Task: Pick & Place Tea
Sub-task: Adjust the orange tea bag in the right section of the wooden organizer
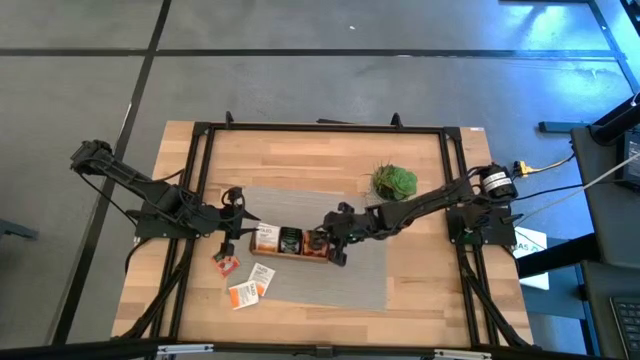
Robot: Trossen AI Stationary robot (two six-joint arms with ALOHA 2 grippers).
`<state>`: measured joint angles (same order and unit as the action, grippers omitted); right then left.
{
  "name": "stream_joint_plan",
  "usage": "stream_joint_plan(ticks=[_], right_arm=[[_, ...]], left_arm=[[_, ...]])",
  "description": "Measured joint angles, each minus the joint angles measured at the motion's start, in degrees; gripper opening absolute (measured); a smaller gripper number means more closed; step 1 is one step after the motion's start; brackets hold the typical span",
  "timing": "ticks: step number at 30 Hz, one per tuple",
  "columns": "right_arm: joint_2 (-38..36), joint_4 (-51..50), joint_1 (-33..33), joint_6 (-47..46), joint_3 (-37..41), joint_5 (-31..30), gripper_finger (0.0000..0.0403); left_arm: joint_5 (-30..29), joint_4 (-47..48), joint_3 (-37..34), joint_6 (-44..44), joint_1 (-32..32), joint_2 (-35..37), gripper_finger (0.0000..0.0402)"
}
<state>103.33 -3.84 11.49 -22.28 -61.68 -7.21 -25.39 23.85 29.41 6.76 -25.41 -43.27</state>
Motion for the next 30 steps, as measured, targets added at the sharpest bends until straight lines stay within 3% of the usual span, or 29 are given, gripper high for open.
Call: stream_joint_plan(ticks=[10, 20, 25, 30], right_arm=[[-0.03, -0.21, 0.08, 3.01, 0.36, 2.16, 0.0037], [-0.03, -1.06, -0.23, 4.53, 0.36, 2.4, 0.0043], [-0.04, -0.26, -0.23, 6.08, 0.34, 5.27, 0.0045], [-0.04, -0.48, -0.5, 4.83, 0.34, 5.93, 0.0074]], left_arm=[[-0.42, -0.01, 0.0, 0.0, 0.01, 0.0, 0.0116], [-0.44, -0.01, 0.0, 0.0, 0.02, 0.0, 0.0116], [-0.46, -0.01, 0.0, 0.0, 0.0, 0.0, 0.0116], [-0.46, -0.03, 0.0, 0.0, 0.02, 0.0, 0.0116]])
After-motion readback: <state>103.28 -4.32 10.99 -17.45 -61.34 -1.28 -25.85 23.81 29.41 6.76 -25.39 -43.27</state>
